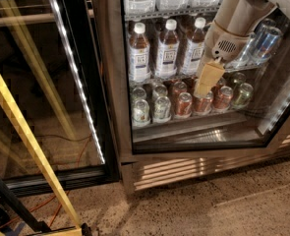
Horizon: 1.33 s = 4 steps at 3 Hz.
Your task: Close left fridge door
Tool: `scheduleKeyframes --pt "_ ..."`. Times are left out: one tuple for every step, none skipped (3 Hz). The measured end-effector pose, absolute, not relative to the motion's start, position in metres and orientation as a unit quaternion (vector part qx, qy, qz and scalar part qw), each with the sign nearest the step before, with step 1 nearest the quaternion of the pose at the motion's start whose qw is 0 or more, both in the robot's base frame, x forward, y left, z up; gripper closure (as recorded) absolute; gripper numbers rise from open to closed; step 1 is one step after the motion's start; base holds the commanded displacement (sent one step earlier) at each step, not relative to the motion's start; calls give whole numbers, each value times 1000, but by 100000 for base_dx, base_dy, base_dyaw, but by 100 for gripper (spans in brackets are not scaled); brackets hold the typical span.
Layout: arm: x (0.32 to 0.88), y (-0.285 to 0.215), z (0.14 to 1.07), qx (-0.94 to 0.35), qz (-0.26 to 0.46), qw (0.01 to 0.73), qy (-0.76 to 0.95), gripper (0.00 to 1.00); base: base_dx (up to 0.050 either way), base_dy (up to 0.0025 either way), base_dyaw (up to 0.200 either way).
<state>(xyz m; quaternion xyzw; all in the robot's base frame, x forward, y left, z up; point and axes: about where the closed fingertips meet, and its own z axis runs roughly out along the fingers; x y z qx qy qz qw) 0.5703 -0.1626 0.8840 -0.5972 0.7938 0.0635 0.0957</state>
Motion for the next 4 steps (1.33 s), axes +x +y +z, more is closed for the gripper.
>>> scheduleKeyframes --pt "570 -163 884 -597 64 96 794 100 4899 1 -15" --pt "570 -163 884 -597 64 96 794 100 4948 1 -20" --pt "570 -163 884 -597 64 96 794 100 -4999 -2 20" --pt "570 -163 884 -597 64 96 794 100 0 0 0"
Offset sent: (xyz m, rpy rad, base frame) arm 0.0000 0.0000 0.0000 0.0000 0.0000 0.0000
